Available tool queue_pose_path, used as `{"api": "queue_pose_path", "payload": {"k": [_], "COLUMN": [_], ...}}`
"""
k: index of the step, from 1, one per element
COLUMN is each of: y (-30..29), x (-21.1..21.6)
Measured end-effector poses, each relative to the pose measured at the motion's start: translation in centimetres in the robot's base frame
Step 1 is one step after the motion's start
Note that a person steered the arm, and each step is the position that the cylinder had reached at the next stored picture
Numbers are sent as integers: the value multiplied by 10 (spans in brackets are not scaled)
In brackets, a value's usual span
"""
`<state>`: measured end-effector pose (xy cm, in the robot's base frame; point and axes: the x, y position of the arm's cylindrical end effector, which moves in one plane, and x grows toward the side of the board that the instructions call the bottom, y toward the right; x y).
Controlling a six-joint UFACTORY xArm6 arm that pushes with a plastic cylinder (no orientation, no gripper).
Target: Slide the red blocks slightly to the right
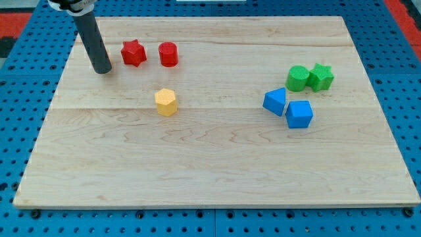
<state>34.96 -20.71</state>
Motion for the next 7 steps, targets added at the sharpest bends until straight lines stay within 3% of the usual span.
{"api": "queue_pose_path", "payload": {"k": [1, 2, 3, 5, 7], "y": [-9, -8, -6, 44, 120], "x": [-28, -93, -108, -57, -43]}}
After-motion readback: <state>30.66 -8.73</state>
